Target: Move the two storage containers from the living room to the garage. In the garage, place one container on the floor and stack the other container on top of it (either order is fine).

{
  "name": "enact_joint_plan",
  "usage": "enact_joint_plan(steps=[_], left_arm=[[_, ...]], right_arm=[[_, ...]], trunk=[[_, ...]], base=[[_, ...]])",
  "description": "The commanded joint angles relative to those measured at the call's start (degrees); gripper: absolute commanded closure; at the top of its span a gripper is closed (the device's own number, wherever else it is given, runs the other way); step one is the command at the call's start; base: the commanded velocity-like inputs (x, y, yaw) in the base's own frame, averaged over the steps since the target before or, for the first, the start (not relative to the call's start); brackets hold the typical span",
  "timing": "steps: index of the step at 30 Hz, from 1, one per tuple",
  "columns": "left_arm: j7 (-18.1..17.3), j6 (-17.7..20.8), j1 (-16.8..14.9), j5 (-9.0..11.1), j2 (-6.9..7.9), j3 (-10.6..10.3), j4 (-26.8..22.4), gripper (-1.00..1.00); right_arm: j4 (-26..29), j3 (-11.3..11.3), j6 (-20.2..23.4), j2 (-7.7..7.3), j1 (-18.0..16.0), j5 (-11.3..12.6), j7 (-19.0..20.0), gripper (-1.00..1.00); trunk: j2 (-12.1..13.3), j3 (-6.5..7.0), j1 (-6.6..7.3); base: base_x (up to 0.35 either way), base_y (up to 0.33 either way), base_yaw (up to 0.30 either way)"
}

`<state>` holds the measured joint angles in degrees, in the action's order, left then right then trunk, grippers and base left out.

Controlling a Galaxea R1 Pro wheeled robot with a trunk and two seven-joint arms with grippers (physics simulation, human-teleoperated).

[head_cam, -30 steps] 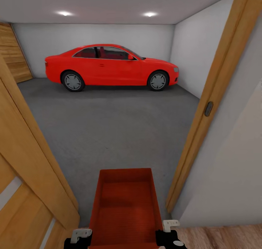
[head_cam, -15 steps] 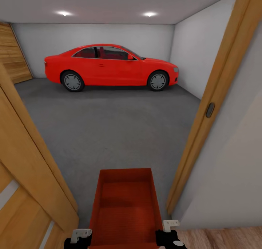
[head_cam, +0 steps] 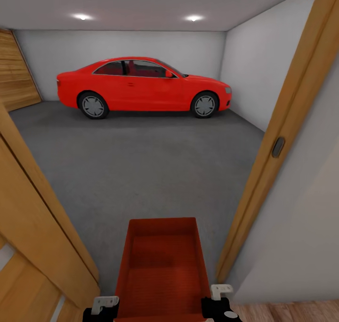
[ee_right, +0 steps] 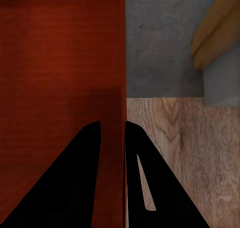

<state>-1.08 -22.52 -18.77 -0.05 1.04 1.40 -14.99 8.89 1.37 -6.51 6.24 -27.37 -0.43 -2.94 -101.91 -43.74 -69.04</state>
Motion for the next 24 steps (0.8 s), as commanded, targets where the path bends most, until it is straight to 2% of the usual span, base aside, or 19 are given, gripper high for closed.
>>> enact_joint_plan(steps=[1,14,24], left_arm=[[0.1,-0.2,0.0,0.2,0.02,0.5,0.0,1.0],[0.0,-0.2,0.0,0.2,0.02,0.5,0.1,1.0],[0.0,-0.2,0.0,0.2,0.02,0.5,0.0,1.0]], right_arm=[[0.0,-0.1,-0.2,0.0,-0.1,-0.1,-0.4,1.0],[0.0,-0.1,-0.2,0.0,-0.1,-0.1,-0.3,1.0],[0.0,-0.1,-0.2,0.0,-0.1,-0.1,-0.3,1.0]], trunk=[[0.0,-0.05,-0.01],[0.0,-0.05,-0.01],[0.0,-0.05,-0.01]], base=[[0.172,0.0,0.0],[0.04,0.0,0.0],[0.287,0.0,0.0]])
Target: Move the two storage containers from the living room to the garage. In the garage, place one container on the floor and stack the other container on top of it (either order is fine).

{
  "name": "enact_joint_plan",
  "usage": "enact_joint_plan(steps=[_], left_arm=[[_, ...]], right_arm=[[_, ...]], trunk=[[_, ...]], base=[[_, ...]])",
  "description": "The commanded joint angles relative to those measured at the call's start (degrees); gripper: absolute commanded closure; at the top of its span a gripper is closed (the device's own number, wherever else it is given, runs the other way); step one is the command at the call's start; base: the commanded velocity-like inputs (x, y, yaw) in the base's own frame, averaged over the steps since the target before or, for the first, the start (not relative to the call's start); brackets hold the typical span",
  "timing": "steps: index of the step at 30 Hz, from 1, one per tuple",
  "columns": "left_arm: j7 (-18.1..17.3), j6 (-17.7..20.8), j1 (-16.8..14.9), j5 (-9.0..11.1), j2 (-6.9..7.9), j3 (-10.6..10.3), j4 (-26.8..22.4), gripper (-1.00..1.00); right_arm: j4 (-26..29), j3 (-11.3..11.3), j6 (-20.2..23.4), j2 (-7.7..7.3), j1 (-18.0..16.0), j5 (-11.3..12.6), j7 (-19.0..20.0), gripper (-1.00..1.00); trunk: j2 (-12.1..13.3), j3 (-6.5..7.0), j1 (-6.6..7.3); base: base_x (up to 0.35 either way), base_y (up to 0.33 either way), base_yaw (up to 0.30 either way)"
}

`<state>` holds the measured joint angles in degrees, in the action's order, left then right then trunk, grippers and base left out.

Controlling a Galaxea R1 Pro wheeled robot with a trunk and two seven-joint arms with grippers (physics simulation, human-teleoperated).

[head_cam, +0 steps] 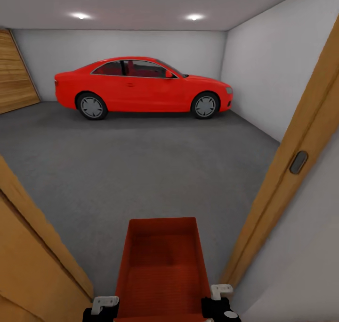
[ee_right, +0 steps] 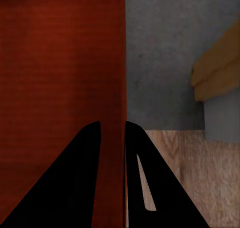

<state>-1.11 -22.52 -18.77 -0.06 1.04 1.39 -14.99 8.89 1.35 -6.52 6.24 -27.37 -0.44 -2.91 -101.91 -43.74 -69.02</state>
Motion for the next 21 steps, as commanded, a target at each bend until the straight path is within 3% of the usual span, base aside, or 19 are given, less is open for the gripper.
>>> enact_joint_plan(steps=[1,21], left_arm=[[0.1,-0.2,0.0,0.2,0.02,0.5,0.1,1.0],[0.1,-0.2,0.0,0.2,0.02,0.5,0.1,1.0]], right_arm=[[0.0,-0.1,-0.2,0.01,0.0,-0.1,-0.3,1.0],[0.0,-0.1,-0.2,0.01,0.0,-0.1,-0.3,1.0]], trunk=[[0.0,-0.05,-0.03],[0.0,-0.05,-0.03]], base=[[0.288,0.0,0.0],[0.038,0.0,0.0]])
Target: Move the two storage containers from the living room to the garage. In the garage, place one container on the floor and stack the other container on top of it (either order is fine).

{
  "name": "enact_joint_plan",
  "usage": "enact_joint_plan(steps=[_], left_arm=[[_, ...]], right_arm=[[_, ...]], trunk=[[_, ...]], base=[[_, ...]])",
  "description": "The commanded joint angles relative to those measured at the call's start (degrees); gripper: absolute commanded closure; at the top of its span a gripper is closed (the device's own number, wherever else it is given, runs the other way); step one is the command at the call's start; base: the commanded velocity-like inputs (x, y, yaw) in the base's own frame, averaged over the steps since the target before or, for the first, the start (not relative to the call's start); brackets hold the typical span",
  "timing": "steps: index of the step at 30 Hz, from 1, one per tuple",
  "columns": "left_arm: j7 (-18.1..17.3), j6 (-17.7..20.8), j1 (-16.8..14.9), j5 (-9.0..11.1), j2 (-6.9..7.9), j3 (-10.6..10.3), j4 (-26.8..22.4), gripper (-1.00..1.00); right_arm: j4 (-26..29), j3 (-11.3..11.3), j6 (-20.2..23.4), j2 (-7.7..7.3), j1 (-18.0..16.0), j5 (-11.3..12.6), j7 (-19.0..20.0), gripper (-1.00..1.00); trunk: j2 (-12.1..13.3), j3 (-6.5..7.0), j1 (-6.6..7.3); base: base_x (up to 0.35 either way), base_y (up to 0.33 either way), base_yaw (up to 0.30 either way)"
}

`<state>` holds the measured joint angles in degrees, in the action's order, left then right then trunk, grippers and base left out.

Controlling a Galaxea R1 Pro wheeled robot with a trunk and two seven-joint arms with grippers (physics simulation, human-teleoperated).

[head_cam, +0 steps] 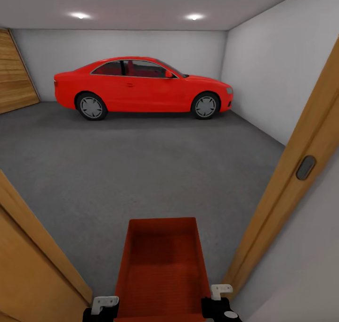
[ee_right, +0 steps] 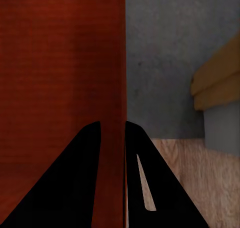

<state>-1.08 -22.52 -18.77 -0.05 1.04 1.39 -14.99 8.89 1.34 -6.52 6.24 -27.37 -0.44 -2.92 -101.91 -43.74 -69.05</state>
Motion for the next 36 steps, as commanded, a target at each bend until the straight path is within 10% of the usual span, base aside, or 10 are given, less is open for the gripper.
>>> enact_joint_plan(steps=[1,36], left_arm=[[0.1,-0.2,0.0,0.2,0.02,0.5,0.1,1.0],[0.1,-0.2,0.0,0.2,0.02,0.5,0.1,1.0]], right_arm=[[0.0,-0.1,-0.2,0.01,-0.1,-0.1,-0.3,1.0],[0.0,-0.1,-0.2,0.01,0.0,-0.1,-0.3,1.0]], trunk=[[0.0,-0.04,0.0],[0.0,-0.04,0.0]], base=[[0.094,0.0,0.0],[0.063,0.0,0.0]])
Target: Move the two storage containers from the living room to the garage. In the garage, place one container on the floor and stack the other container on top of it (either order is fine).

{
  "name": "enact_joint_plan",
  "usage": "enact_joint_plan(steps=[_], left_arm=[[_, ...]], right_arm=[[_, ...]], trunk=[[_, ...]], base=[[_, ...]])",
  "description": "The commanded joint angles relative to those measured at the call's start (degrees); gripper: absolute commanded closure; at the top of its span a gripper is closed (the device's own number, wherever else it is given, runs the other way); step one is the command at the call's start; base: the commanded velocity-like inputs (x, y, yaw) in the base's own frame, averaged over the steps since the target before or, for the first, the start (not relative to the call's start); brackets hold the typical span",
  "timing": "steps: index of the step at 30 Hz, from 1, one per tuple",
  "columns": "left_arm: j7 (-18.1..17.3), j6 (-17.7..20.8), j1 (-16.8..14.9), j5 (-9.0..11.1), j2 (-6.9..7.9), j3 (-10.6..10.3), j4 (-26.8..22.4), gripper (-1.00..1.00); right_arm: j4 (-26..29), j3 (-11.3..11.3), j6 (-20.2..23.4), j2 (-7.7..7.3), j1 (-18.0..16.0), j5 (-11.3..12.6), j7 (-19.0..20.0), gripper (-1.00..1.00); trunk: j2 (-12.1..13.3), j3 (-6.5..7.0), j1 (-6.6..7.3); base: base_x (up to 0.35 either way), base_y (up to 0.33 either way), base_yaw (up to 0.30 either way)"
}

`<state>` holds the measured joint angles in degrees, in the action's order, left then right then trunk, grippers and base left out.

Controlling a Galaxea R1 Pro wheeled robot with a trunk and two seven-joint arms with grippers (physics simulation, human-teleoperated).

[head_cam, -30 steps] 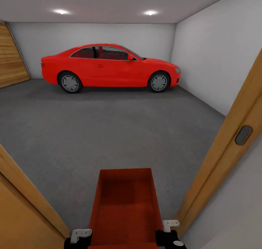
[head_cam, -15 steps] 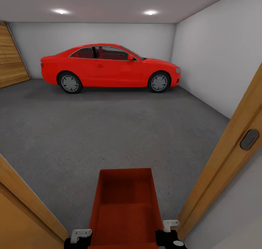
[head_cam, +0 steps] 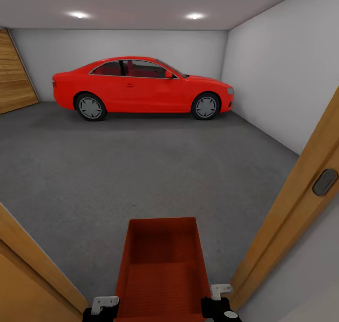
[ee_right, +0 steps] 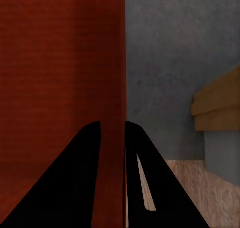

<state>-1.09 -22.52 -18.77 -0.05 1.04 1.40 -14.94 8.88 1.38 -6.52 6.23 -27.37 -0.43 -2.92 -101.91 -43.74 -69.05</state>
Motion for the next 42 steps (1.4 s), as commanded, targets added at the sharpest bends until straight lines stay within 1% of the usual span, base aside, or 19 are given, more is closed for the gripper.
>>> enact_joint_plan(steps=[1,8,19,42], left_arm=[[0.1,-0.2,0.0,0.2,0.02,0.5,0.1,1.0],[0.1,-0.2,0.0,0.2,0.02,0.5,0.0,1.0],[0.1,-0.2,0.0,0.2,0.02,0.5,0.0,1.0],[0.1,-0.2,0.0,0.2,0.02,0.5,0.0,1.0]], right_arm=[[0.0,-0.2,-0.2,0.01,-0.1,-0.1,-0.3,1.0],[0.0,-0.2,-0.2,0.01,-0.1,-0.1,-0.3,1.0],[0.0,-0.2,-0.2,0.01,0.0,-0.1,-0.4,1.0],[0.0,-0.2,-0.2,0.01,0.0,-0.1,-0.4,1.0]], trunk=[[0.0,-0.05,0.0],[0.0,-0.05,0.0],[0.0,-0.05,0.0],[0.0,-0.05,0.0]], base=[[0.109,0.026,0.0],[0.113,0.04,0.0],[0.018,0.005,0.0],[0.073,0.023,0.0]])
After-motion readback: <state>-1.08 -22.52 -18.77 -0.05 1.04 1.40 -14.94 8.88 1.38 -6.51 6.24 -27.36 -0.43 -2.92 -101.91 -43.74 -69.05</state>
